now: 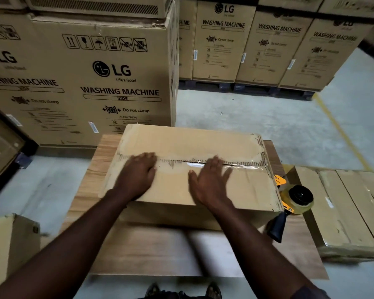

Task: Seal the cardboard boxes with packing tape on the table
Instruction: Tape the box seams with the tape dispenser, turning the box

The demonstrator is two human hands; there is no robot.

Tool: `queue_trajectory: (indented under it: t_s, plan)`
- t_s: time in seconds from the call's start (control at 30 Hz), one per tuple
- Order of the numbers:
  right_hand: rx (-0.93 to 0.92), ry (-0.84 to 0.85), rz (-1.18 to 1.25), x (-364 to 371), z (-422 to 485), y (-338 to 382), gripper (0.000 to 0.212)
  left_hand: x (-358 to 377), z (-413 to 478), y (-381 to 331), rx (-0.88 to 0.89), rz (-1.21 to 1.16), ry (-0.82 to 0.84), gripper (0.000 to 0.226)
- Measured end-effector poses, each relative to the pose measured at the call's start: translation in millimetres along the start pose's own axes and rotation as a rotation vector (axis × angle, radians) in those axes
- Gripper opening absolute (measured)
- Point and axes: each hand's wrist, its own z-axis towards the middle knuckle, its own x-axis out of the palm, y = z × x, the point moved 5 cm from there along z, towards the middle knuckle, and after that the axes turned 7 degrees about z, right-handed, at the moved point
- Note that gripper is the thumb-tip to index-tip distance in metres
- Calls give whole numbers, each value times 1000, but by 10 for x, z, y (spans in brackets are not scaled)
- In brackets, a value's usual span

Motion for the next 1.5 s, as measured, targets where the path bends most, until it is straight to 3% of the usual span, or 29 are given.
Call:
queue_trajectory:
  t_s: [0.1,0.17,0.33,0.43,0.57,0.7,0.8,0.9,1.0,1.07,1.17,1.27,1.33,1.4,1.43,1.5]
  plan:
    - [-258,120,8,232,-24,553,83,119,24,-81,104,-24,100,60]
    - [-299,139,-2,285,-34,636,83,84,4,117,81,-19,112,63]
    - [-69,-18,2,149,13,334,73,-143,-121,816,-148,-104,-13,58]
    - [28,-77,-12,182,14,481,75,-208,-112,858,-249,-253,-82,73]
    - [-270,25,42,482,-84,1129,76,-122,-191,952,-446,-659,7,96]
    - [-550,118,-57,628,-213,1367,71,105,-278,1096,-434,-1009,172,74]
    - [-726,170,26,481,-168,1319,59,143,-311,1100,-429,-1136,313,58]
    - [-553,38,153,359,20,1260,59,113,-297,1125,-435,-1027,342,59]
    - [-293,57,8,551,74,1336,77,-20,-238,1098,-424,-844,102,46]
    - [-333,106,-14,682,5,1525,80,-47,-205,1052,-373,-854,39,46]
    - [-553,142,169,688,-147,1809,64,5,-208,1109,-366,-974,88,38]
    - [-487,-69,407,527,-82,1746,53,17,-220,1153,-414,-1097,168,29]
    - [-312,-125,288,549,9,1617,67,38,-171,1170,-441,-1102,165,26]
    - [-151,-47,88,679,68,1562,78,74,-92,1200,-471,-1083,127,26]
    - [-153,0,33,722,62,1600,81,77,-43,1200,-486,-1060,113,26]
    - [-339,75,64,783,11,1777,77,72,88,1202,-510,-1035,108,28]
